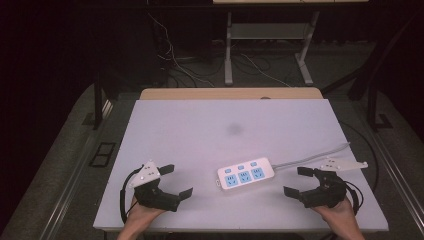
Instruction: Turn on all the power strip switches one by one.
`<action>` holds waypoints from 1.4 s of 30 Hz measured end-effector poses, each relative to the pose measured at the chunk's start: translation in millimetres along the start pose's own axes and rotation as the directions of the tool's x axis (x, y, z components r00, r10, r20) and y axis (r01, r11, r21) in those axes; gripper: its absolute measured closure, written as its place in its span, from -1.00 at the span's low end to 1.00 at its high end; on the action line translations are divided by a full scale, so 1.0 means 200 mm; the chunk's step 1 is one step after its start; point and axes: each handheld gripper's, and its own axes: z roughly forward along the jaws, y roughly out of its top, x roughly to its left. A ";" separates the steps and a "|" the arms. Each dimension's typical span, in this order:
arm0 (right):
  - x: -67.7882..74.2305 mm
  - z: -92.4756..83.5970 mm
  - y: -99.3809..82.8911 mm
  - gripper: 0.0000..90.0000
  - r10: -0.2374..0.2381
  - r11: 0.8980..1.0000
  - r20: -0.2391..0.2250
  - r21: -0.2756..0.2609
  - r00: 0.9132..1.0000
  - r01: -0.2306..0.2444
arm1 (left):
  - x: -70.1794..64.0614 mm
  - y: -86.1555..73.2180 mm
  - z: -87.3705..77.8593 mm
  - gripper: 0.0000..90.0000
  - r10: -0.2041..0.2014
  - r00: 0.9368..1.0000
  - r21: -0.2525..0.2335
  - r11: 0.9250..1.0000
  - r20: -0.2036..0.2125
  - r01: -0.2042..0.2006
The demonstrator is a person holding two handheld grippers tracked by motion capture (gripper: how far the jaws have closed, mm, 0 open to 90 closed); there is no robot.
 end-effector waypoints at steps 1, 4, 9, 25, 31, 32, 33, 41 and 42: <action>0.00 0.00 0.00 -0.99 0.000 1.000 -0.001 0.001 1.000 0.000 | 0.00 0.00 0.00 -1.00 -0.002 1.000 -0.001 1.000 -0.002 0.002; 0.00 0.00 0.00 -0.99 0.002 1.000 -0.003 0.004 1.000 -0.002 | 0.01 0.00 -0.01 -1.00 -0.011 1.000 -0.007 1.000 -0.002 0.011; 0.00 0.00 0.00 -0.99 0.004 1.000 -0.004 0.007 1.000 -0.004 | 0.01 0.00 0.00 -1.00 -0.009 1.000 0.001 1.000 0.003 0.009; -0.01 0.00 0.00 -0.99 0.012 0.999 0.002 0.030 1.000 -0.012 | 0.00 -0.01 0.06 -1.00 -0.008 0.999 0.034 0.999 0.040 0.006; 0.00 0.01 0.01 -0.99 -0.004 0.998 0.000 0.070 1.000 0.004 | -0.01 -0.01 0.08 -1.00 -0.005 0.999 0.054 0.999 0.052 0.002; 0.00 0.01 0.01 -0.99 -0.004 0.998 0.000 0.070 1.000 0.004 | -0.01 -0.01 0.09 -1.00 -0.006 0.999 0.056 0.998 0.052 0.003; 0.00 0.02 0.01 -0.99 -0.009 0.997 0.000 0.081 1.000 0.009 | -0.01 -0.02 0.09 -1.00 -0.008 0.999 0.056 0.998 0.052 0.006; 0.00 0.04 0.04 -0.99 -0.012 0.992 -0.010 0.126 1.000 0.013 | 0.00 -0.02 0.10 -1.00 -0.010 0.998 0.066 0.998 0.056 0.006; 0.00 0.05 0.04 -0.99 -0.018 0.991 -0.012 0.130 1.000 0.019 | 0.00 -0.02 0.10 -1.00 -0.010 0.998 0.067 0.998 0.056 0.007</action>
